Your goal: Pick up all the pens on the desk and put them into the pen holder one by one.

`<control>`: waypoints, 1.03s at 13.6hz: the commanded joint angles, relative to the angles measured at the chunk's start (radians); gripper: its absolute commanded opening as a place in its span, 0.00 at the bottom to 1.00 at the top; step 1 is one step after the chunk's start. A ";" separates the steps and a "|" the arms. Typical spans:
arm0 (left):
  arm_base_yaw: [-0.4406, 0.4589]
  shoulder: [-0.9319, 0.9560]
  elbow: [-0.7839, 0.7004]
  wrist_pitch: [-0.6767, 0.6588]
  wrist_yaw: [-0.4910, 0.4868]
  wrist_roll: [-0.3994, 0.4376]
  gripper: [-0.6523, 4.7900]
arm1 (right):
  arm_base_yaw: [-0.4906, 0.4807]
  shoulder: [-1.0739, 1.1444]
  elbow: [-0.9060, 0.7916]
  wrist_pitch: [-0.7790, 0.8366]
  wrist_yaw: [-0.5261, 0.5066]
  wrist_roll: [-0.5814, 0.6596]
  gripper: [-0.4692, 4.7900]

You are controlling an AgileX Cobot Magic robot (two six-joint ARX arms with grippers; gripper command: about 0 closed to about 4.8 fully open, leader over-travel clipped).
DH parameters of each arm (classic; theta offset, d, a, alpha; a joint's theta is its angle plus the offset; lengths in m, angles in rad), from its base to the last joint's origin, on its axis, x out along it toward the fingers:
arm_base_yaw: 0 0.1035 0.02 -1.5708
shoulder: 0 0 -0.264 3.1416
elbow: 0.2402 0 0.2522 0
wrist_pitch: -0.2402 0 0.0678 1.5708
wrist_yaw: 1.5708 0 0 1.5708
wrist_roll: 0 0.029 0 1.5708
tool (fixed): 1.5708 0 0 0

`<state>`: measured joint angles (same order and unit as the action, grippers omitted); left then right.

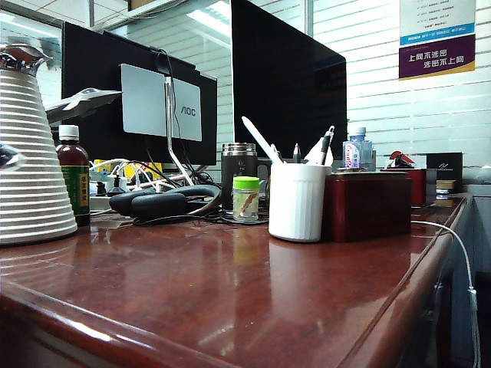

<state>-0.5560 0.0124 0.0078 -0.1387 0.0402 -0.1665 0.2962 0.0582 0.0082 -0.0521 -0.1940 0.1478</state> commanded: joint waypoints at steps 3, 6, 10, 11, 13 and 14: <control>0.000 0.000 -0.001 -0.021 -0.056 -0.002 0.11 | 0.000 0.000 -0.005 -0.084 0.013 -0.042 0.08; 0.001 0.000 -0.001 -0.021 -0.055 -0.002 0.11 | 0.000 0.000 -0.005 -0.082 0.016 -0.043 0.08; 0.277 -0.010 -0.001 -0.024 0.087 -0.003 0.11 | -0.005 -0.056 -0.005 -0.094 0.015 -0.043 0.08; 0.375 -0.010 -0.001 -0.024 0.092 -0.002 0.11 | -0.024 -0.056 -0.003 -0.070 0.016 -0.043 0.08; 0.519 -0.010 -0.001 -0.024 0.073 -0.002 0.11 | -0.089 -0.056 -0.004 -0.064 0.014 -0.044 0.08; 0.552 -0.010 -0.001 -0.024 0.061 -0.002 0.11 | -0.125 -0.056 -0.004 -0.063 0.013 -0.044 0.08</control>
<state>-0.0132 0.0010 0.0086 -0.1532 0.1032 -0.1711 0.1894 0.0032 0.0082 -0.1322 -0.1802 0.1055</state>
